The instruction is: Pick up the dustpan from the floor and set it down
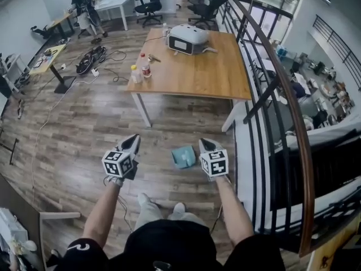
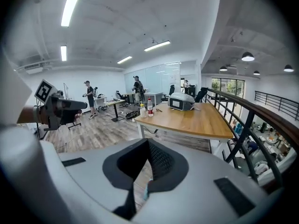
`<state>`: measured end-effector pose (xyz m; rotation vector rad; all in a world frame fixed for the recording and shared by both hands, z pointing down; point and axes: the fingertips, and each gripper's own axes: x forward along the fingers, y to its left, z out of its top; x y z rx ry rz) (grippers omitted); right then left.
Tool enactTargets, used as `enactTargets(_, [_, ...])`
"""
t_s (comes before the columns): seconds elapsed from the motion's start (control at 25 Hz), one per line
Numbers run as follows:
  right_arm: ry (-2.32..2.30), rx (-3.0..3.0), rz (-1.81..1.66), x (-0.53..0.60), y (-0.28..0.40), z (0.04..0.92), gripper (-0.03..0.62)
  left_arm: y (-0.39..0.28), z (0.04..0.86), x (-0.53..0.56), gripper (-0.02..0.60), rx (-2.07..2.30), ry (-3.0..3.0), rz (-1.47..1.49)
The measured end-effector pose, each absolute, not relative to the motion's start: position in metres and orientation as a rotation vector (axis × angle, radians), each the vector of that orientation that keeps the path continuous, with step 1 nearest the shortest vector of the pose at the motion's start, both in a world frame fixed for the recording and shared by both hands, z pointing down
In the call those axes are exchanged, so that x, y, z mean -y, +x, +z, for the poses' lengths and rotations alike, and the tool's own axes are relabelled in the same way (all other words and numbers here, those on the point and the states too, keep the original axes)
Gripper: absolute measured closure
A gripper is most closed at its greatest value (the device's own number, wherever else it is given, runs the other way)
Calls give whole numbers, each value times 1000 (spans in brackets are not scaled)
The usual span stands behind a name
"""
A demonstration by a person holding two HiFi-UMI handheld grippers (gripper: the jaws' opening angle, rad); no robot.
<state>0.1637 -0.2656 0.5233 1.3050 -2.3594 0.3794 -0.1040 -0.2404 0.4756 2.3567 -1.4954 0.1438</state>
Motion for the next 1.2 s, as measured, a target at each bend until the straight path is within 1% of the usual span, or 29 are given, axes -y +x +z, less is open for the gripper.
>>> enactTargets(0.36, [1255, 2461, 329, 263, 152, 472, 599, -91, 429, 221, 584, 1463, 2339, 39])
enactTargets(0.56, [1259, 2486, 336, 260, 150, 463, 599, -99, 428, 219, 584, 1501, 2382, 100])
enactTargets(0.68, [1259, 2498, 336, 261, 151, 453, 599, -97, 418, 219, 584, 1493, 2392, 88])
enactTargets(1.2, [1254, 2487, 331, 255, 155, 454, 599, -95, 418, 212, 584, 1508, 2381, 66])
